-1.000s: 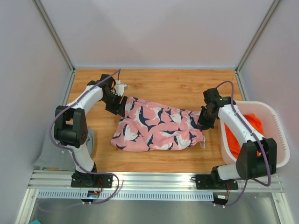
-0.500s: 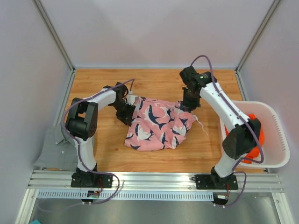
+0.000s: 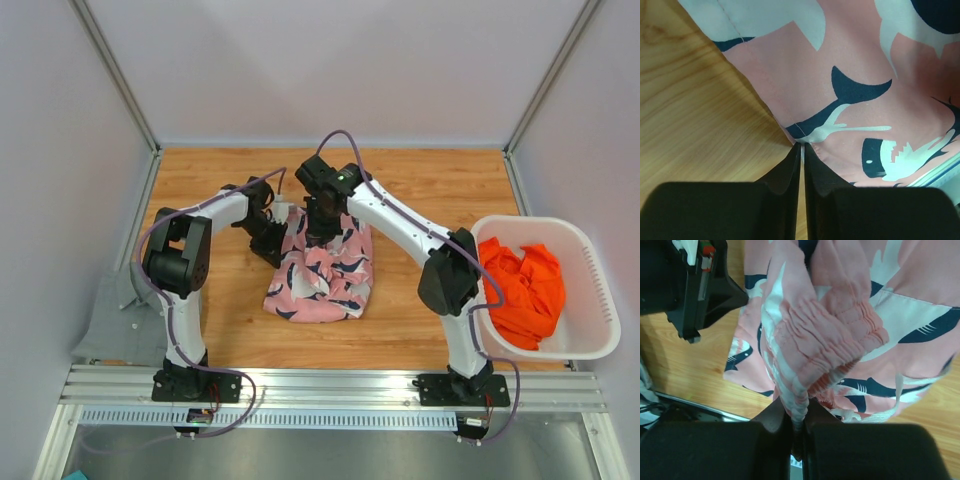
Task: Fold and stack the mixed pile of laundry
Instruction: Fold the shorts at the center of the board.
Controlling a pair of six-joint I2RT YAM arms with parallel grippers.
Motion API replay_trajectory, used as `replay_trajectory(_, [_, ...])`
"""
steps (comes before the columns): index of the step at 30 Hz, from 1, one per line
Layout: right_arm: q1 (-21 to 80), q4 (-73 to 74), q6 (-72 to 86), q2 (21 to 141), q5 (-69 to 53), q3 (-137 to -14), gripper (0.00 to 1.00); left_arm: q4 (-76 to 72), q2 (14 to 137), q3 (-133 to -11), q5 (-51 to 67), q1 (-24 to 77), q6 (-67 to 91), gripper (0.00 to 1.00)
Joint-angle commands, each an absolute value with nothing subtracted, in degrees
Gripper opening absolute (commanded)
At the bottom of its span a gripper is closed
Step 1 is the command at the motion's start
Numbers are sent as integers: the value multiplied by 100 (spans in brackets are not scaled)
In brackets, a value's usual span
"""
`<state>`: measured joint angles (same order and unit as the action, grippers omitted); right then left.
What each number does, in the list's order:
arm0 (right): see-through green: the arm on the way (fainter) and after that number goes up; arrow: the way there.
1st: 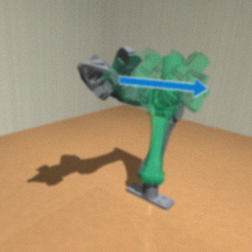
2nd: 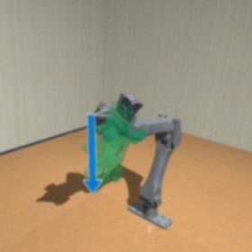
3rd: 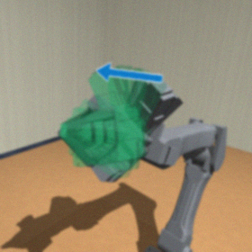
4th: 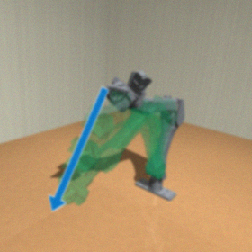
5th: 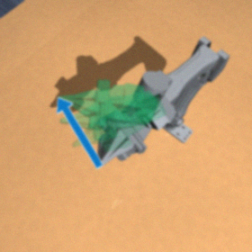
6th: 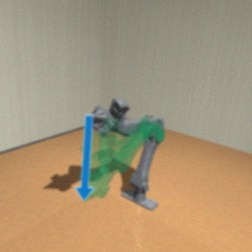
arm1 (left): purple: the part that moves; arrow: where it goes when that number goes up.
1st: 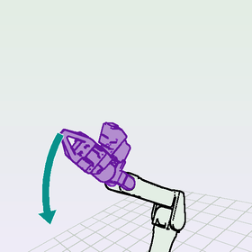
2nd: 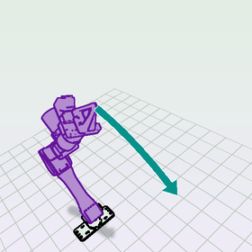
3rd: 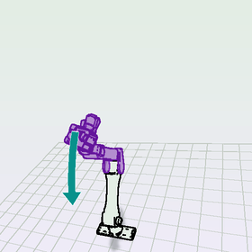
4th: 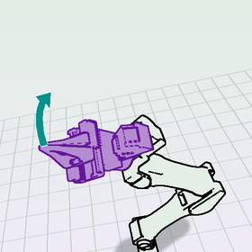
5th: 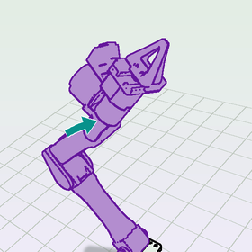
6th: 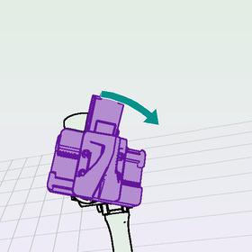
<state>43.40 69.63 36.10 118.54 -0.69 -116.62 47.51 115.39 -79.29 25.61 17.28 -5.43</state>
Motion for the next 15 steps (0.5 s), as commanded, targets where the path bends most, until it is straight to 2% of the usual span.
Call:
replay_trajectory(1, [4359, 6128, 4227, 11997, -571, -11602, 0, 4632, 11558, -8051, 2760, 1758, -457, 12])
replay_trajectory(5, [4430, 5696, 4508, 12146, -510, -11409, 1, 4632, 11584, -8060, 2777, 1767, -475, 12])
replay_trajectory(8, [4430, 5494, 4702, 12366, -640, -11329, 18, 4667, 11566, -8051, 2760, 1758, -501, 13])
replay_trajectory(9, [4430, 5450, 4728, 12418, -746, -11355, 33, 4676, 11549, -8051, 2742, 1758, -536, 14])
replay_trajectory(10, [4430, 5362, 4746, 12471, -843, -11364, 39, 4693, 11531, -8059, 2716, 1758, -545, 15])
replay_trajectory(15, [4517, 5142, 4422, 12297, -1142, -11487, 52, 4947, 11330, -8209, 2479, 1705, -712, 25])
